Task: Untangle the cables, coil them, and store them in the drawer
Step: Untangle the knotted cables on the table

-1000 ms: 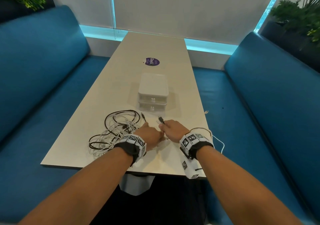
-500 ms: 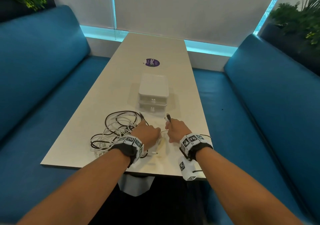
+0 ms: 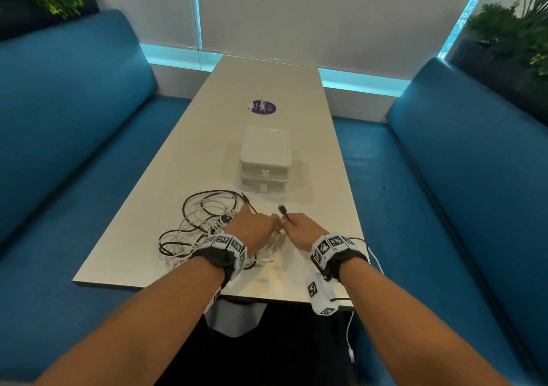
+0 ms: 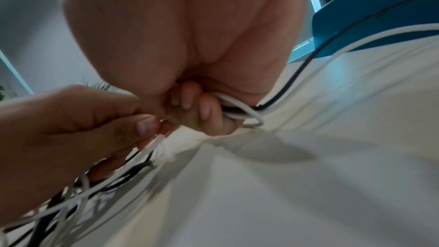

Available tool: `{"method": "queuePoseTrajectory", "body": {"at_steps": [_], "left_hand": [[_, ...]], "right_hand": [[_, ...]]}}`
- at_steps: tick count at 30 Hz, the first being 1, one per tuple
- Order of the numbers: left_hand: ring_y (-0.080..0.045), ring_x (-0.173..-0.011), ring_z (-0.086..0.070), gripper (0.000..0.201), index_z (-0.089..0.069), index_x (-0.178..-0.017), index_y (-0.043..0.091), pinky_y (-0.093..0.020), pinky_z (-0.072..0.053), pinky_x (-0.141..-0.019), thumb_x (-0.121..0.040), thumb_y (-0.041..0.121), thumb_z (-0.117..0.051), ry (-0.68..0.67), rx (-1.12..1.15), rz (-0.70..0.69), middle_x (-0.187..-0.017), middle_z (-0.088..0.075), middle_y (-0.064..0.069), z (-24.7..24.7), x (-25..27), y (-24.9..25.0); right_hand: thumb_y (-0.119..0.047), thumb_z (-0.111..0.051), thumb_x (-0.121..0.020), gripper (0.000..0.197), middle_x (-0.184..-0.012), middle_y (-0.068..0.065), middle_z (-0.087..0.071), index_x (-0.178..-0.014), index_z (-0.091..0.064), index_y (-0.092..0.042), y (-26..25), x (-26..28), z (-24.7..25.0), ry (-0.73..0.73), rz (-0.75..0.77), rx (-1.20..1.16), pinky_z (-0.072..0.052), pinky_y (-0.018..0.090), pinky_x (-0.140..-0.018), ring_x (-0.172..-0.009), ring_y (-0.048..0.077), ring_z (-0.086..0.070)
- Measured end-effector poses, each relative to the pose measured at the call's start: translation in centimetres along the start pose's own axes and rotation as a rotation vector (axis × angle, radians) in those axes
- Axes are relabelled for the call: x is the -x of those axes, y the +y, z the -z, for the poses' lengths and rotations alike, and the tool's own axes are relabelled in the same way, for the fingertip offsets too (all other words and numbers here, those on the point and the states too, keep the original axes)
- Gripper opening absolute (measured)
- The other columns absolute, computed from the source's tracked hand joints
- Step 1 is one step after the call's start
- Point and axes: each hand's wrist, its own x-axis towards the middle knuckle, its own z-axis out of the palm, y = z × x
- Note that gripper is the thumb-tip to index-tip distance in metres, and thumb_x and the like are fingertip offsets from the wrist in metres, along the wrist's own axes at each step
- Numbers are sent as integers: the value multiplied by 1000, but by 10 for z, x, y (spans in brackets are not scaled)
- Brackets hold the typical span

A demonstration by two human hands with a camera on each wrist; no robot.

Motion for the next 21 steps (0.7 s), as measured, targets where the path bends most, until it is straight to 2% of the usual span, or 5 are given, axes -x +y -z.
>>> {"method": "queuePoseTrajectory", "body": {"at_steps": [2, 5, 10, 16, 21], "left_hand": [[-27, -85, -66, 18, -47, -112, 19, -45, -34, -92, -96, 11, -45, 9, 27, 29, -91, -69, 1, 0, 1, -2], [-28, -82, -65, 6, -40, -97, 21, -45, -36, -91, -101, 18, -44, 6, 56, 77, -89, -68, 0, -1, 2, -9], [-25, -75, -57, 15, -53, -107, 23, -44, -30, -97, -99, 14, -43, -54, -4, 50, -88, -69, 2, -7, 2, -21], [-27, -83, -64, 16, -54, -104, 21, -44, -32, -96, -96, 13, -42, -65, -38, 21, -85, -70, 0, -4, -5, -5], [-29, -80, -65, 10, -51, -101, 19, -43, -31, -93, -98, 16, -42, -20, -11, 50, -83, -70, -3, -3, -4, -4]], "right_hand": [[-34, -42, -102, 35, -101, 7, -71, -95, -69, -13, 4, 2, 1, 45, 32, -35, -49, 39, -89, -94, 26, -65], [-31, -48, -100, 25, -103, 5, -69, -93, -68, -18, 10, 3, 8, 147, 18, 15, -44, 32, -78, -93, 25, -63], [-38, -44, -100, 28, -95, 9, -63, -106, -62, -18, 40, 8, 24, 206, -206, 250, -50, 34, -70, -81, 29, -61], [-38, -39, -102, 39, -115, 18, -61, -124, -55, -9, 17, 2, 15, 348, -179, 228, -47, 37, -79, -101, 36, -61], [-35, -46, -99, 32, -112, 15, -66, -113, -64, -12, 11, -6, -1, 162, -29, 162, -43, 33, -76, -104, 34, -62]]}}
